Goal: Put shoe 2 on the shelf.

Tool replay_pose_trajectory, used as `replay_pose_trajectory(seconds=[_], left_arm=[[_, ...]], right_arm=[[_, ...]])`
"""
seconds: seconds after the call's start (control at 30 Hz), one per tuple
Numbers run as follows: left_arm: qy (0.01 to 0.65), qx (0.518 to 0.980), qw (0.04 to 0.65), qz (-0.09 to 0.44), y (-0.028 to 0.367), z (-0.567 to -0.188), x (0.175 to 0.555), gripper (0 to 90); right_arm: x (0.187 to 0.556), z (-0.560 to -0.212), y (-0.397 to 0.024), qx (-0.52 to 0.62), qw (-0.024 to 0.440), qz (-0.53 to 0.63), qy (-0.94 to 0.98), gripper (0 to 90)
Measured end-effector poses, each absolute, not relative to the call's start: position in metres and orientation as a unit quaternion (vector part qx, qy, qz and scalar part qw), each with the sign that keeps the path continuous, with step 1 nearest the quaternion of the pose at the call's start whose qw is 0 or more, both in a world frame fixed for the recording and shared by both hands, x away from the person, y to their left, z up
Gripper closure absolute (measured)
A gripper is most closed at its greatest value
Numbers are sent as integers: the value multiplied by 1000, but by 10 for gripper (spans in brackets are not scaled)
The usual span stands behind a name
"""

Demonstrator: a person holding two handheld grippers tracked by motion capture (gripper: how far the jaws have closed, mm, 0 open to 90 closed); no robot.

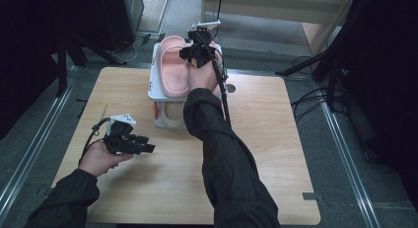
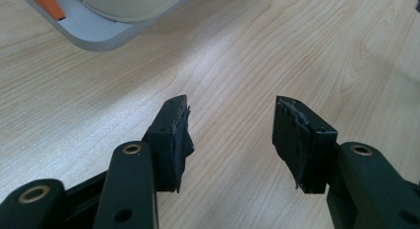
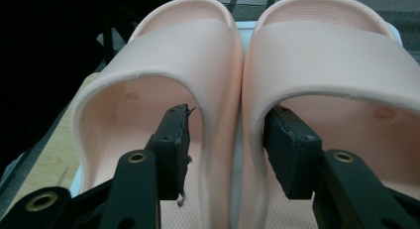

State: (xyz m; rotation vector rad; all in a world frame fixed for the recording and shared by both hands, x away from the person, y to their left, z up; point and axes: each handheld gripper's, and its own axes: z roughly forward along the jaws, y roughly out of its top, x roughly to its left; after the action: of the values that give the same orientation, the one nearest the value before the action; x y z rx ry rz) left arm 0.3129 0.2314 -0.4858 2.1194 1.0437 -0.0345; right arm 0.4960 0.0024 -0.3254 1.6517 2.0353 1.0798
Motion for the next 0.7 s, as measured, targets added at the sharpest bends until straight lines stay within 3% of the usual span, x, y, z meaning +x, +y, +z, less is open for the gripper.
replay_pose_trajectory(seconds=[0.7], left_arm=[[414, 831, 371, -12, 234, -487, 315, 462]], right_arm=[[453, -324, -30, 521, 116, 405, 742, 536]])
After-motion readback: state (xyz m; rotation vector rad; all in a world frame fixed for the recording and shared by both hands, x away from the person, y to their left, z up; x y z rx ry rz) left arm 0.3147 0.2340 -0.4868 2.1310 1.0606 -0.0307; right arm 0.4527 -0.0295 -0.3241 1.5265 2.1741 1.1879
